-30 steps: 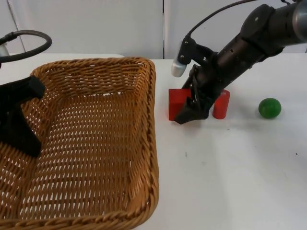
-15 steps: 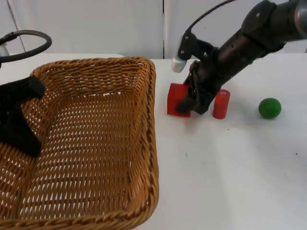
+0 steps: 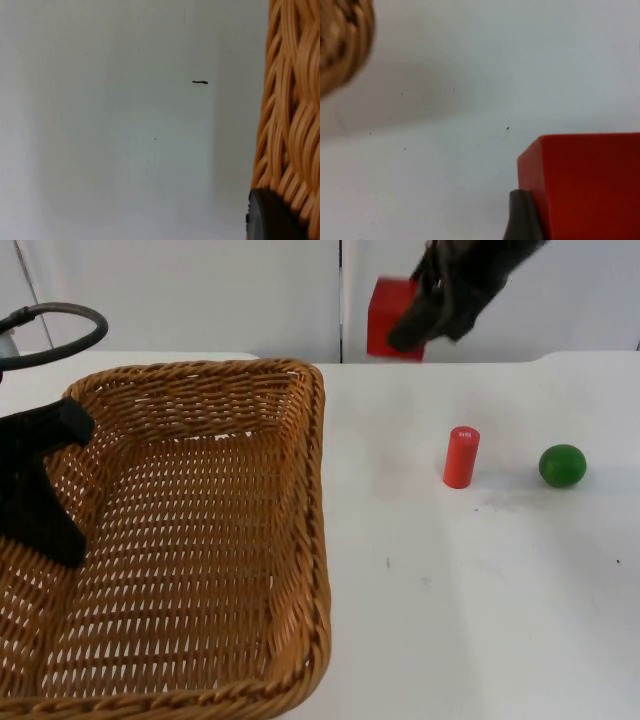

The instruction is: Pick up the basket with the left hand and place the object to the left of the red cylinder into the basket with the right hand.

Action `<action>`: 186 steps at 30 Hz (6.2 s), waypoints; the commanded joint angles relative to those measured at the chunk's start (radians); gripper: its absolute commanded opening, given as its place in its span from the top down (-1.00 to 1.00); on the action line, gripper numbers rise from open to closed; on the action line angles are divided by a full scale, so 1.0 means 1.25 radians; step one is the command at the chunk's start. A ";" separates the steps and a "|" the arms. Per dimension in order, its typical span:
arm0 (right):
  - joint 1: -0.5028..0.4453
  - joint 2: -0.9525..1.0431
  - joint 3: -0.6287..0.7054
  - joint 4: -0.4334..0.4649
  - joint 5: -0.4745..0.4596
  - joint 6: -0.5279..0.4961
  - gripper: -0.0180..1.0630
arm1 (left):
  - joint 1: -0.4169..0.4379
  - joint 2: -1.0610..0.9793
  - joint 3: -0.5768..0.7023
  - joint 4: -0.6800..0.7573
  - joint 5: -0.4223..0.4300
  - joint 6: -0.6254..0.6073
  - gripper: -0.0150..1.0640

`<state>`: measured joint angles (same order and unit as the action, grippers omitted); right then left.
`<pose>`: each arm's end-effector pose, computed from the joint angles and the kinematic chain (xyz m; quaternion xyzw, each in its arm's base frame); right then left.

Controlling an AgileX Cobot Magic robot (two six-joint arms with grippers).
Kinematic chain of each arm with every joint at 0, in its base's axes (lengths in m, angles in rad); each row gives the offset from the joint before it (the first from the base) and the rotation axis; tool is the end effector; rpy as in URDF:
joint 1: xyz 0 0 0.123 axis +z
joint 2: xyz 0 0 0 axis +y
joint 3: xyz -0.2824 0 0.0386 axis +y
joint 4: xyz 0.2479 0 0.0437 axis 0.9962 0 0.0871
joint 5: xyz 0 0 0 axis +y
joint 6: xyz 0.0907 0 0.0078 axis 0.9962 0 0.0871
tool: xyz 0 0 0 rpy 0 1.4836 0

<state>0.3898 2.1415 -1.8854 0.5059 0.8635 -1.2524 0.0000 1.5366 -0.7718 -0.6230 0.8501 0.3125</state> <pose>0.4349 0.2150 0.2496 -0.6107 0.7137 0.0982 0.3287 0.2499 -0.0400 0.1855 -0.0467 0.9708 -0.2285 0.0568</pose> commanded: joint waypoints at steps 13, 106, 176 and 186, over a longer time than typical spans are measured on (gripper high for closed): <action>0.002 -0.160 -0.006 -0.005 0.085 0.090 0.97 | 0.000 -0.011 -0.002 0.047 -0.004 0.010 0.98; 0.377 -0.155 0.421 0.002 -0.457 0.320 0.97 | 0.000 -0.011 -0.002 0.017 -0.004 0.087 0.98; 0.374 -0.703 0.567 -0.190 -0.150 0.571 -0.98 | 0.000 -0.011 -0.002 -0.013 -0.020 0.128 0.98; 0.374 -0.703 0.567 -0.194 -0.172 0.577 -0.98 | 0.000 -0.011 -0.002 -0.013 -0.020 0.128 0.98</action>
<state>0.8573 1.2710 -1.1768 0.2688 0.6597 -0.5349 0.0000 1.5366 -0.7700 -0.6022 0.8213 0.4693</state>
